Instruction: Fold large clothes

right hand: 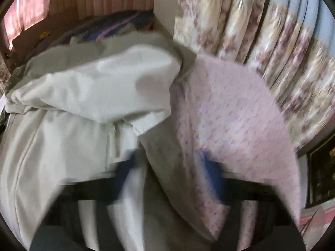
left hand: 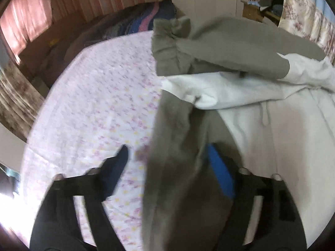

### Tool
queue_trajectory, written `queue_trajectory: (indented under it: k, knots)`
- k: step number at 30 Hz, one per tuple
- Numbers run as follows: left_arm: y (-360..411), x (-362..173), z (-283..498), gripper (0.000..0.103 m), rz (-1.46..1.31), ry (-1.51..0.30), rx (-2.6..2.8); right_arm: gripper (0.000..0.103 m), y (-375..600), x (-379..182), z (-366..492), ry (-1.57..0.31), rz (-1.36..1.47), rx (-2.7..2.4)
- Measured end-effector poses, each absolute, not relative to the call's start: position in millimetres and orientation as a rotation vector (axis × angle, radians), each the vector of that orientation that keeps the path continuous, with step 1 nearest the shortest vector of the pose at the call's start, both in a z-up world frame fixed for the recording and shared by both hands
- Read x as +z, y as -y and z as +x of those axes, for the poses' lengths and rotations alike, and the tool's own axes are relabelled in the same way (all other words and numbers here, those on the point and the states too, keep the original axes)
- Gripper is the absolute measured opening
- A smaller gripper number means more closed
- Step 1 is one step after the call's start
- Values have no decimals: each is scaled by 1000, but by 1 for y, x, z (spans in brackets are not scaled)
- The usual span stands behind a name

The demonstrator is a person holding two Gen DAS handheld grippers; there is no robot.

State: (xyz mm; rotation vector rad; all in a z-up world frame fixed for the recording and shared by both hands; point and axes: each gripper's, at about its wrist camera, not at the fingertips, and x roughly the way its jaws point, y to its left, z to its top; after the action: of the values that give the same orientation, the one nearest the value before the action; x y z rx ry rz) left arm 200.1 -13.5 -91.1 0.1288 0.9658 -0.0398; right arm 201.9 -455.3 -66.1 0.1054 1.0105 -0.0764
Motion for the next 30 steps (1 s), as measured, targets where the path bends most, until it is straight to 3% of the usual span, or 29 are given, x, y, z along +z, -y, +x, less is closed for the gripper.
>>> queue_trajectory:
  k: [1, 2, 3, 4, 7, 11, 12, 14, 15, 16, 22, 30]
  knots:
    - [14, -91, 203, 45, 122, -963, -52, 28, 455, -69, 201, -1013, 133, -70]
    - [17, -89, 203, 34, 125, -959, -62, 24, 455, -69, 200, -1000, 139, -83]
    - [20, -87, 203, 4, 158, -939, -23, 12, 453, -66, 197, -980, 120, -100]
    - [22, -83, 202, 5, 183, -912, 14, 1, 452, -62, 195, -962, 113, -116]
    - [21, -79, 196, 5, 235, -870, 40, 2, 459, -42, 178, -875, 105, -203]
    - [25, -93, 198, 8, 276, -866, 47, 3, 455, -63, 181, -940, 41, -213]
    - [24, -91, 197, 14, 247, -861, 30, 6, 458, -66, 180, -944, 67, -212]
    - [16, -88, 193, 37, 216, -867, 22, 27, 463, -67, 174, -940, 127, -205]
    - [6, -87, 186, 67, 206, -859, 20, 57, 464, -65, 168, -942, 139, -205]
    - [0, -81, 178, 86, 201, -836, 22, 73, 465, -60, 161, -929, 154, -191]
    - [-38, -49, 86, 97, 158, -781, -39, 74, 467, -15, 53, -846, 165, -102]
    - [-63, -54, -57, 99, 52, -735, 74, 75, 446, -20, -98, -836, 187, -158]
